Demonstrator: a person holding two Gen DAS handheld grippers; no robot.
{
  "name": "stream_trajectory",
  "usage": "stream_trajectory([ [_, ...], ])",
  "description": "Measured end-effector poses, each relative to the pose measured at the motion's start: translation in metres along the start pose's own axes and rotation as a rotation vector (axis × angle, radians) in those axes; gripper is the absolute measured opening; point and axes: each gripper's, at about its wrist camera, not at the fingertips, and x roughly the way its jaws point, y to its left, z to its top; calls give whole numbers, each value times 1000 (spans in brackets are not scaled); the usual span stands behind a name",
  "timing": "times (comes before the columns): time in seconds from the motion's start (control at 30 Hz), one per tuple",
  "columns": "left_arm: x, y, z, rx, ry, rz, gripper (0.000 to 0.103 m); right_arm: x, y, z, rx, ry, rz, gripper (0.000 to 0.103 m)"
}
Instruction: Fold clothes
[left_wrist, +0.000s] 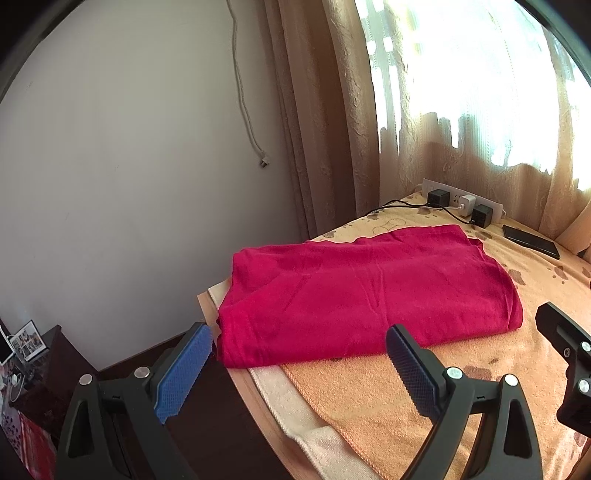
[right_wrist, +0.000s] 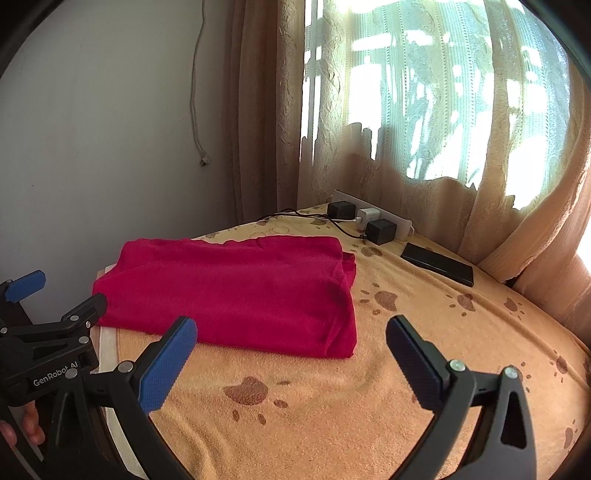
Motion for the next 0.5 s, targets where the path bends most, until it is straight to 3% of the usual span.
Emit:
stream_trajectory([
  [0.5,4,4,-1,-19,10,5,97,4,1,-2,-1,15,2,103],
])
